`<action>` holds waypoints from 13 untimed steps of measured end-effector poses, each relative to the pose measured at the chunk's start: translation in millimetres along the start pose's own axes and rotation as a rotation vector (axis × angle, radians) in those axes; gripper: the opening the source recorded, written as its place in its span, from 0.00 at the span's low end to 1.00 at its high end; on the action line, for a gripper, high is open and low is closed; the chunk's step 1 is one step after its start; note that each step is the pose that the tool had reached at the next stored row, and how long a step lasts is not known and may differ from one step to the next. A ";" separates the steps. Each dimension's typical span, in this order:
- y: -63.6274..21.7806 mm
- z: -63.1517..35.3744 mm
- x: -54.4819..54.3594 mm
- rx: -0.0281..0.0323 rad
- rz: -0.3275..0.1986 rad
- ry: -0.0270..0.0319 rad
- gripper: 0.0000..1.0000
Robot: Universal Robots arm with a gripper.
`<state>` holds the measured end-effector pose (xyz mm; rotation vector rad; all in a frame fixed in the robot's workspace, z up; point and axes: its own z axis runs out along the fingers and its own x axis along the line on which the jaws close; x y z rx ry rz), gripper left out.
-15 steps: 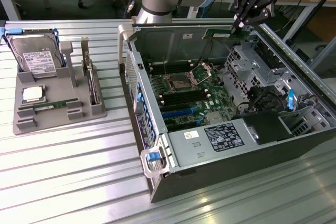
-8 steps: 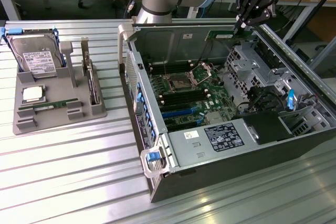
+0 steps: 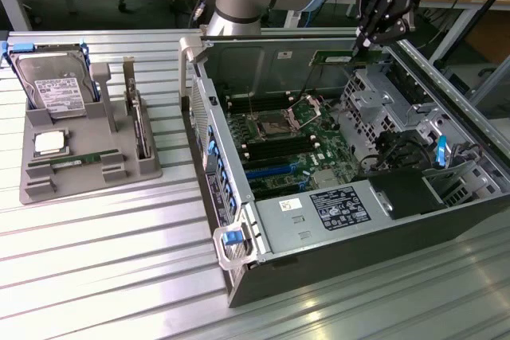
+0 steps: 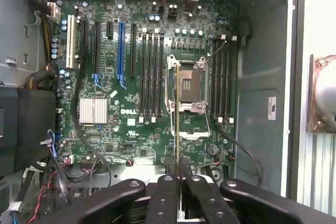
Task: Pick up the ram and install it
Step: 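Insert the ram into the slot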
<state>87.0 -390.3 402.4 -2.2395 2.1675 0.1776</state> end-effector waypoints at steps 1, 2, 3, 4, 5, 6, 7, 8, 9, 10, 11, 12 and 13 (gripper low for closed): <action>0.0 0.7 0.1 0.0000 0.000 0.0000 0.12; -0.1 1.3 0.1 0.0000 0.000 0.0000 0.12; -0.1 2.0 0.2 0.0000 0.000 0.0000 0.12; -0.1 2.9 0.3 0.0000 0.000 0.0000 0.12; -0.1 3.9 0.4 0.0000 0.000 0.0000 0.12; -0.2 4.7 0.4 0.0000 0.000 0.0000 0.12; -0.2 5.6 0.5 0.0000 0.000 0.0000 0.12; -0.3 6.8 0.6 0.0000 0.000 0.0000 0.12; -0.3 8.0 0.8 0.0000 0.000 0.0001 0.12; -0.4 9.4 0.9 0.0000 0.000 0.0000 0.12; -0.4 10.1 1.0 0.0000 0.000 0.0000 0.12; -0.5 11.2 1.1 0.0000 0.000 0.0000 0.12; -0.6 12.0 1.1 0.0000 0.000 0.0000 0.12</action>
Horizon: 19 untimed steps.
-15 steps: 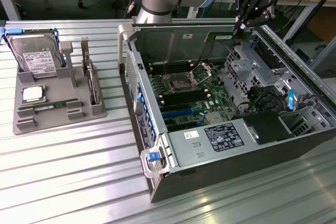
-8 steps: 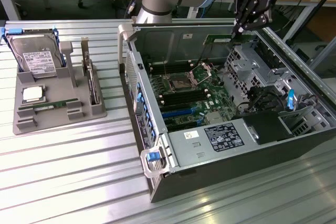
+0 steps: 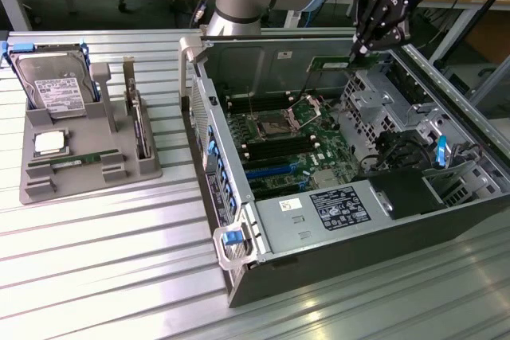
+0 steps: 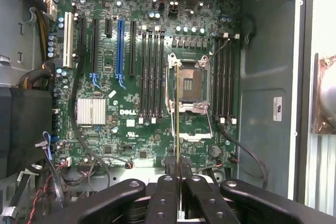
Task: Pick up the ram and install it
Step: 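Insert the ram into the slot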
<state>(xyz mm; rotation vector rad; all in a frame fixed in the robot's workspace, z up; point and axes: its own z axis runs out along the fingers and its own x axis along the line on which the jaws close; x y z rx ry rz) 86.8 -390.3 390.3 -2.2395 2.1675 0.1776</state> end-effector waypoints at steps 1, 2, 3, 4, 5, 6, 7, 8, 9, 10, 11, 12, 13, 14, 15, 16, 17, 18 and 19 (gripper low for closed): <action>0.0 0.7 0.1 0.0000 0.000 0.0000 0.12; -0.1 1.4 0.1 0.0000 0.000 0.0000 0.12; -0.1 2.3 0.2 0.0000 0.000 0.0000 0.12; -0.2 3.1 0.3 0.0000 0.000 0.0000 0.12; -0.3 4.2 0.4 0.0000 0.000 0.0000 0.12; -0.3 5.2 0.5 0.0000 0.000 0.0000 0.12; -0.4 6.4 0.6 0.0000 0.000 0.0001 0.12; -0.5 7.2 0.7 0.0000 0.000 0.0001 0.12; -0.5 7.7 0.7 0.0000 0.000 0.0000 0.12; -0.5 8.4 0.8 0.0000 0.000 0.0000 0.12; -0.5 8.8 0.8 0.0000 0.000 0.0000 0.12; -0.6 9.7 0.9 0.0000 0.000 0.0000 0.12; -0.6 10.5 1.0 0.0000 0.000 0.0000 0.12; -0.7 11.7 1.1 0.0000 0.000 0.0000 0.12; -0.8 13.2 1.2 0.0000 0.000 0.0000 0.12; -0.8 14.0 1.3 0.0000 0.000 0.0000 0.12; -0.9 14.4 1.4 0.0000 0.000 0.0000 0.12; -0.9 14.8 1.4 0.0000 0.000 0.0000 0.12; -1.0 15.6 1.5 0.0000 0.000 0.0000 0.12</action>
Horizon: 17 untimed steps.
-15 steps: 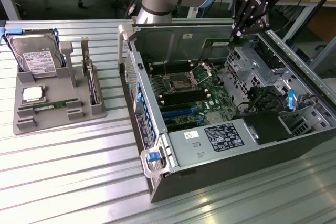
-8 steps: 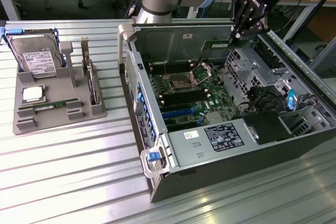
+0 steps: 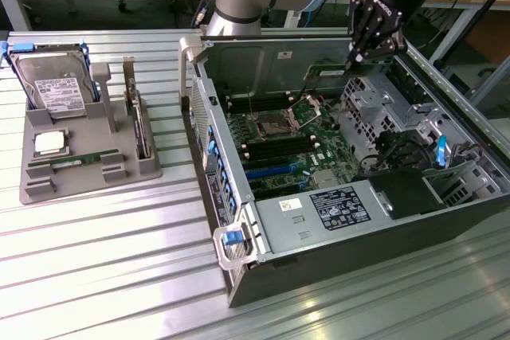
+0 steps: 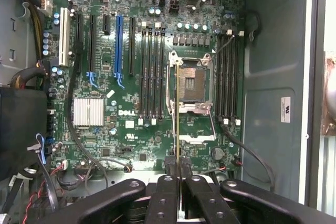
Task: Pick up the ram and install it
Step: 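Insert the ram into the slot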
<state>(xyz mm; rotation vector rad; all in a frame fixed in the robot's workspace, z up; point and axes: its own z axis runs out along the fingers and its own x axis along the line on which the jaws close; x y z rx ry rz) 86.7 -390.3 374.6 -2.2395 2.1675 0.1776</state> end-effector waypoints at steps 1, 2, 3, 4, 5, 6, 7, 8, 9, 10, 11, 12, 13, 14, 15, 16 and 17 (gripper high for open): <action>0.0 0.7 0.1 0.0000 0.000 0.0000 0.12; -0.1 1.0 0.1 0.0000 0.000 0.0000 0.12; -0.1 1.3 0.1 0.0000 0.000 0.0000 0.12; -0.1 2.1 0.2 0.0000 0.000 0.0000 0.12; -0.2 3.0 0.3 0.0000 0.000 0.0000 0.12; -0.3 3.9 0.4 0.0000 0.000 0.0000 0.12; -0.3 4.7 0.4 0.0000 0.000 -0.0001 0.12; -0.4 5.6 0.5 0.0000 0.000 0.0000 0.12; -0.4 5.9 0.6 0.0000 0.000 0.0001 0.12; -0.4 6.2 0.6 0.0000 0.000 0.0000 0.12; -0.4 6.8 0.7 0.0000 0.000 0.0001 0.12; -0.5 7.7 0.8 0.0000 0.000 0.0000 0.12; -0.5 8.1 0.9 0.0000 0.000 0.0000 0.12; -0.5 8.4 0.9 -0.0001 0.000 0.0000 0.12; -0.6 9.0 1.0 0.0000 0.000 0.0001 0.12; -0.6 9.5 1.0 0.0000 0.000 0.0000 0.12; -0.6 9.9 1.0 0.0000 0.000 0.0000 0.12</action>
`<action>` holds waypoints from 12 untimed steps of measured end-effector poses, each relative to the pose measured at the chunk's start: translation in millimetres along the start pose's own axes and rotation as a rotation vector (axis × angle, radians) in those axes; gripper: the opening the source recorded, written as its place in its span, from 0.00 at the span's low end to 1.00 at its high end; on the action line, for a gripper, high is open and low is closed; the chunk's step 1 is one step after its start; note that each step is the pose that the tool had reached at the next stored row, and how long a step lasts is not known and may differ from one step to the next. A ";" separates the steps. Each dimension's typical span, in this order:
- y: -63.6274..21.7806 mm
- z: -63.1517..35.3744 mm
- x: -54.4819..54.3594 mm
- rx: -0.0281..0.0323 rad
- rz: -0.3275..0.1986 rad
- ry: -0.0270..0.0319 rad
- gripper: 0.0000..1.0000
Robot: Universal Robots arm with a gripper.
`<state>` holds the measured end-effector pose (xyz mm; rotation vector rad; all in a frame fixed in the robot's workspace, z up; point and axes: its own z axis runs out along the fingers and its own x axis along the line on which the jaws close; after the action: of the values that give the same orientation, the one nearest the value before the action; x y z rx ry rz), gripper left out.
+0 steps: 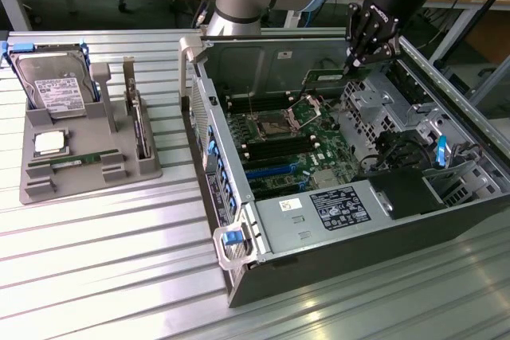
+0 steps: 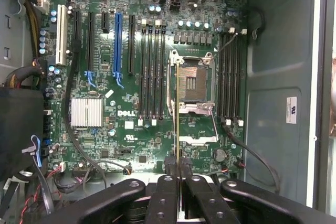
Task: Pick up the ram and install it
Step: 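Insert the ram into the slot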
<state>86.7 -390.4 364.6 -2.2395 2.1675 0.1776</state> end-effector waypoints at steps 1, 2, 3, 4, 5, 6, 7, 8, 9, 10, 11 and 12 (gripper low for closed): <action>0.0 0.7 0.1 0.0000 0.000 0.0001 0.12; -0.1 1.2 0.1 0.0000 0.000 0.0000 0.12; -0.1 1.6 0.2 0.0000 0.000 0.0000 0.12; -0.1 2.1 0.3 0.0000 0.000 0.0001 0.12; -0.2 2.8 0.3 0.0000 0.000 0.0001 0.12; -0.2 3.4 0.4 0.0000 0.000 0.0000 0.12; -0.2 4.0 0.5 0.0000 0.000 0.0000 0.12; -0.3 4.6 0.6 0.0000 0.000 0.0001 0.12; -0.3 5.6 0.7 0.0000 0.000 0.0000 0.12; -0.4 6.5 0.8 0.0000 0.000 0.0001 0.12; -0.5 7.5 0.9 0.0000 0.000 0.0001 0.12; -0.5 8.7 1.1 0.0000 0.000 0.0000 0.12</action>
<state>86.7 -390.7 355.9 -2.2395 2.1675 0.1776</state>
